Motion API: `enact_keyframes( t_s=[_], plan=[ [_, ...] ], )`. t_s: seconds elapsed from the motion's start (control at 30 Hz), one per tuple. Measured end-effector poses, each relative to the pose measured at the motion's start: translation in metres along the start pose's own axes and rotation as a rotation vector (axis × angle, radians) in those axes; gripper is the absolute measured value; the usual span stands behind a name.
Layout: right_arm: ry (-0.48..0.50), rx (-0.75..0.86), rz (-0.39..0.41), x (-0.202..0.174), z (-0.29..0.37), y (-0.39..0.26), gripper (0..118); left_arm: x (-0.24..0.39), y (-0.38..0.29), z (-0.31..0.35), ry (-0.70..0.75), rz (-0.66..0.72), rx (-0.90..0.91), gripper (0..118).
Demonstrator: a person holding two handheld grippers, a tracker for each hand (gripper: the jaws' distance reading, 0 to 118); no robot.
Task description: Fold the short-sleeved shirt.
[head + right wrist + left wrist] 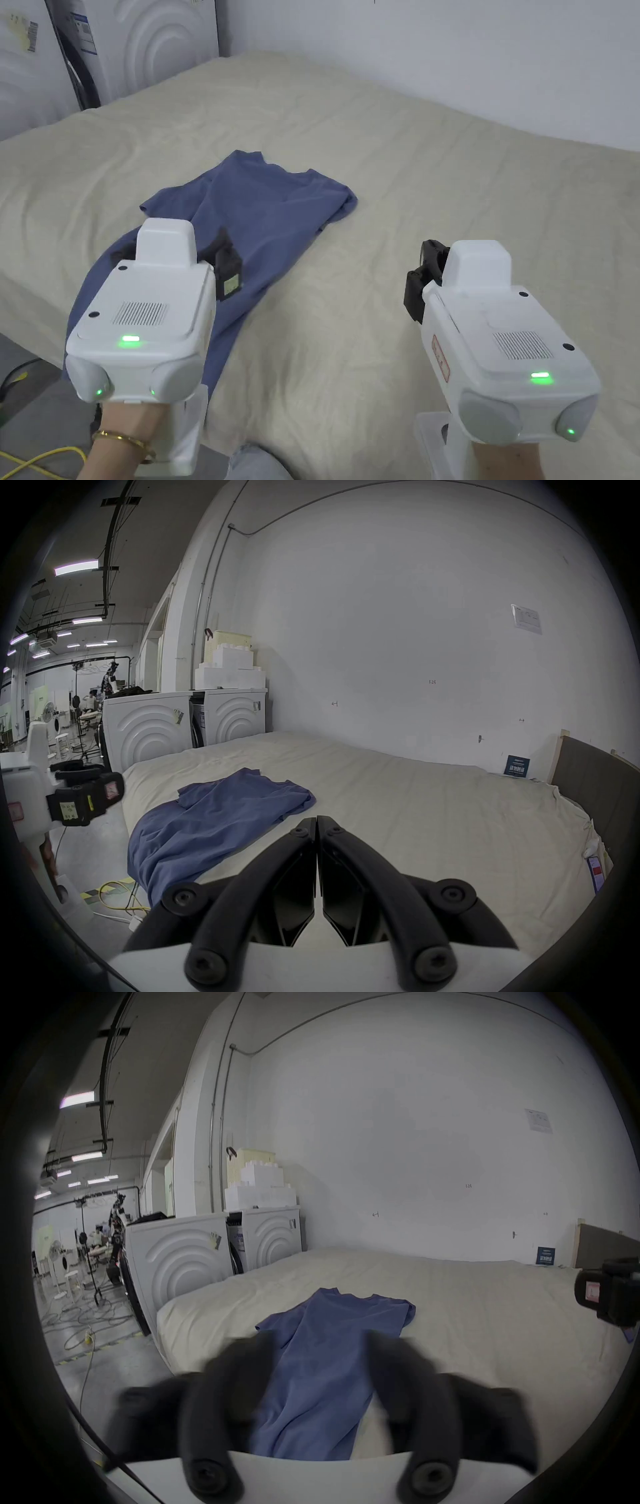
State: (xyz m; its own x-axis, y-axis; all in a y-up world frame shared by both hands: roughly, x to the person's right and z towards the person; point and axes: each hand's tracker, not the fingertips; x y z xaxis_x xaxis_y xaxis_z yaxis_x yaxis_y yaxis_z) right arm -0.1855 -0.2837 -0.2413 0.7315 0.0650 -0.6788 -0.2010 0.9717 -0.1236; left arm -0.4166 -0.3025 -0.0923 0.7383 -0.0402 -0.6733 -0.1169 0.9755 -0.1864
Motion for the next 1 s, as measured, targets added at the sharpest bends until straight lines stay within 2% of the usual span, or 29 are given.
enact_keyframes(
  t_s=[0.07, 0.33, 0.8, 0.97, 1.0],
  plan=[
    [0.014, -0.007, -0.004, 0.0, -0.008, 0.001, 0, -0.003, 0.006, -0.02, 0.001, 0.009, -0.021, 118],
    [0.025, -0.027, -0.02, 0.003, -0.05, 0.005, 0, -0.002, 0.033, -0.129, -0.05, -0.028, -0.158, 118],
    [0.052, -0.128, -0.007, 0.02, -0.142, -0.027, 0, 0.035, 0.028, -0.378, -0.09, -0.055, -0.506, 118],
    [0.069, -0.178, 0.004, 0.031, -0.156, -0.045, 0, 0.071, 0.016, -0.439, -0.13, -0.169, -0.641, 117],
    [0.067, -0.181, 0.006, 0.033, -0.158, -0.049, 0, 0.078, 0.012, -0.448, -0.129, -0.181, -0.666, 113]
  ],
)
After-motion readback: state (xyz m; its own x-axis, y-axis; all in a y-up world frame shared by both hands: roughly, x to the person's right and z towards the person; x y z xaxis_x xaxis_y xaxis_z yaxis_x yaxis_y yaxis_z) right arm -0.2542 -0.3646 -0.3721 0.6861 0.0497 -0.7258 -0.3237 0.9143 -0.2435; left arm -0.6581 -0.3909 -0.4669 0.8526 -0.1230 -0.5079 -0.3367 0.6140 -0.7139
